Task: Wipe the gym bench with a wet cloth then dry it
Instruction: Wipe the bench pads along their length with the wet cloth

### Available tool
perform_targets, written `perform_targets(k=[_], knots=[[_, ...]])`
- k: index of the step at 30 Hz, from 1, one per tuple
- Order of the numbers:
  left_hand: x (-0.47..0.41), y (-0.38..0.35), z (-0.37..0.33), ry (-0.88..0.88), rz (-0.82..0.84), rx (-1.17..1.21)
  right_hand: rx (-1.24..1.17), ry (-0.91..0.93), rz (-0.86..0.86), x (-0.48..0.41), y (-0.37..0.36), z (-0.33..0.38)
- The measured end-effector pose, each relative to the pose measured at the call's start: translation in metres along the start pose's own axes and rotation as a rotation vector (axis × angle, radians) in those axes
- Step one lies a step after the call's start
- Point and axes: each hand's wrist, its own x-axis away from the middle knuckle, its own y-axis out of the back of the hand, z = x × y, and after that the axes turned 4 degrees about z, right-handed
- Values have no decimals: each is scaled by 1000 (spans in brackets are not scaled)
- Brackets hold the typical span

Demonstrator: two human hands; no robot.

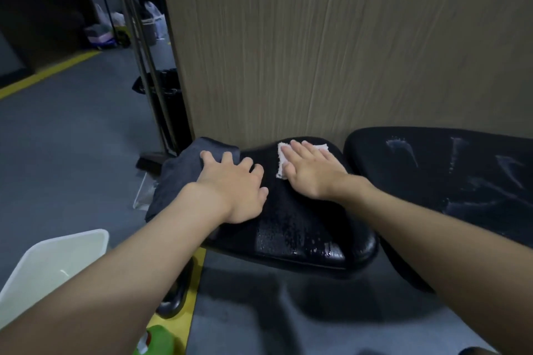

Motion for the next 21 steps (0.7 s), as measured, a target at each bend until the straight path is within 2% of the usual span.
perform_targets(k=[5, 9, 14, 21], knots=[[-2, 2, -3, 18, 60, 9, -19, -57, 40, -54, 13, -13], [-2, 4, -4, 40, 88, 43, -47, -130, 88, -54, 16, -8], [-3, 9, -5, 53, 124, 62, -14, -53, 10, -12, 3, -9], [1, 14, -7, 43, 145, 48, 90, 55, -94, 97, -21, 0]])
